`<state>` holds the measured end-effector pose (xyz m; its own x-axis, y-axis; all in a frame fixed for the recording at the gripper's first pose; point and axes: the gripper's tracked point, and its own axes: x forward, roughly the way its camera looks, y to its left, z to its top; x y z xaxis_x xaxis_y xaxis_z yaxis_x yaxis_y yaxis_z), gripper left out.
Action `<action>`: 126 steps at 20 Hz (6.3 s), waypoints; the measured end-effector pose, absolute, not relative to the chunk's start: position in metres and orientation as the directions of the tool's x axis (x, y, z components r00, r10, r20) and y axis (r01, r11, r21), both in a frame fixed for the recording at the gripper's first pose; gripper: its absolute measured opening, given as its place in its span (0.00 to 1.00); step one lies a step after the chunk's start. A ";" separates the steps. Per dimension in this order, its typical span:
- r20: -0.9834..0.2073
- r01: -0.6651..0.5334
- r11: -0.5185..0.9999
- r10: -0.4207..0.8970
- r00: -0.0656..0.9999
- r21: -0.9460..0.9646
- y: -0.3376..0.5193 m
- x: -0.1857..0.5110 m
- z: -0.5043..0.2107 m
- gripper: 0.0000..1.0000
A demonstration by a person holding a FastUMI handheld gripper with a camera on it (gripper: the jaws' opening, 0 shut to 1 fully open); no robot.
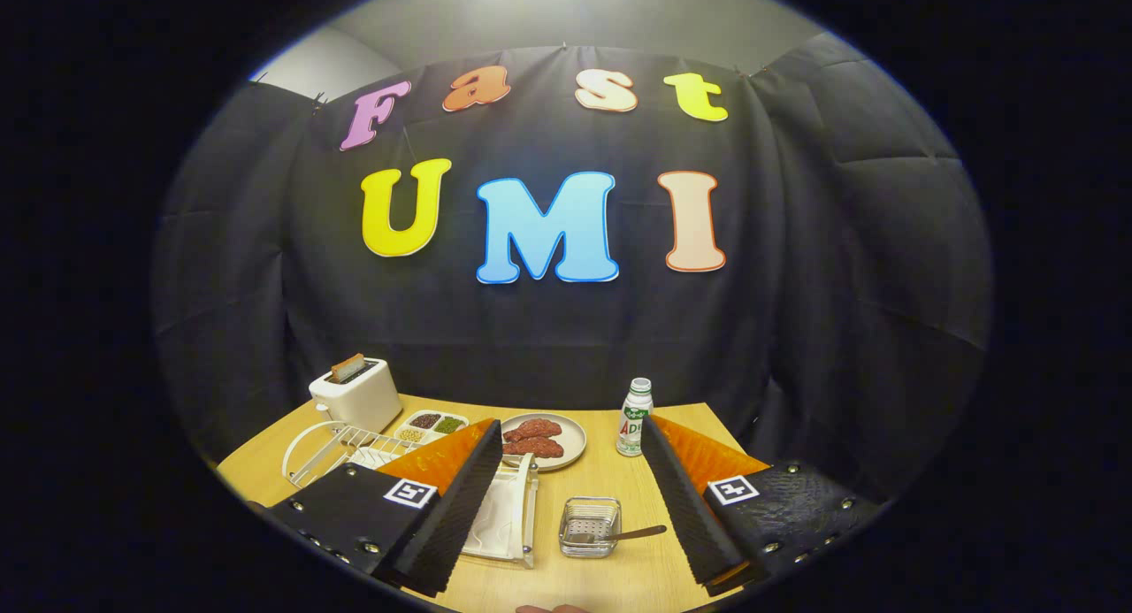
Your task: Take the plate from the dish rack, then take the spoon from the basket and place it into the plate.
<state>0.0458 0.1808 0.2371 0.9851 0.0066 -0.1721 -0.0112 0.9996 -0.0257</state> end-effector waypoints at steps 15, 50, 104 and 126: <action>-0.619 0.013 0.999 -0.031 0.785 -0.034 0.263 0.077 0.209 0.86; -0.686 0.160 0.867 -0.475 0.551 -0.472 0.289 0.134 0.126 0.03; -0.785 -0.066 0.898 0.414 0.462 0.435 0.233 -0.076 -0.055 0.03; -0.372 -0.126 0.988 0.083 0.925 -0.092 0.123 -0.013 0.057 0.39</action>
<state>-0.0132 0.1229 0.0571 0.9247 0.0835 -0.3715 -0.1260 0.9878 -0.0917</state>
